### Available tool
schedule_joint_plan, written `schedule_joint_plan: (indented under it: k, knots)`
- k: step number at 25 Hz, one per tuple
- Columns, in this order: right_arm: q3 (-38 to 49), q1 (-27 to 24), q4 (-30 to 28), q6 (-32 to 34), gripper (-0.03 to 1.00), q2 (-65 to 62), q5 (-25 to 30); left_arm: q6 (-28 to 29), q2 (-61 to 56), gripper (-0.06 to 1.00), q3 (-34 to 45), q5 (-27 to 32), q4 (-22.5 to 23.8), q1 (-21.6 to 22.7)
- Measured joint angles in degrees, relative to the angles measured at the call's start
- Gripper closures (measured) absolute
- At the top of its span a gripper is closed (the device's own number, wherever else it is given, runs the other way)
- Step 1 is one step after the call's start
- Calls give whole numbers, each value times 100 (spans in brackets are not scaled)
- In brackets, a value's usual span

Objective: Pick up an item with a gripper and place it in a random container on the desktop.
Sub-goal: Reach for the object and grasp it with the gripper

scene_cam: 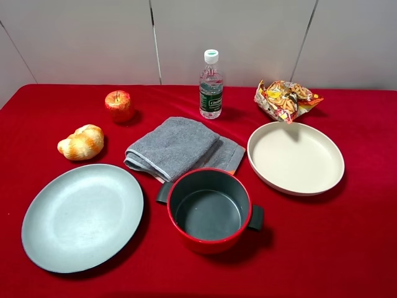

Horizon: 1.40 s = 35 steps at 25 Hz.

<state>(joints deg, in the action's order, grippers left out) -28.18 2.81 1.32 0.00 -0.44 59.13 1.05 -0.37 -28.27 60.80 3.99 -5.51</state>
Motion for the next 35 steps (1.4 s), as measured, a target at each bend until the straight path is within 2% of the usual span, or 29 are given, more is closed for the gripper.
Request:
schedule_joint_plan:
  k: [23, 35]
  knots:
    - [0, 0, 7, 0, 27, 0, 0, 0, 0, -1, 0, 0, 5, 0]
    - [-35, 0, 282, 0, 27, 0, -43, 0, 0, -1, 0, 0, 5, 0]
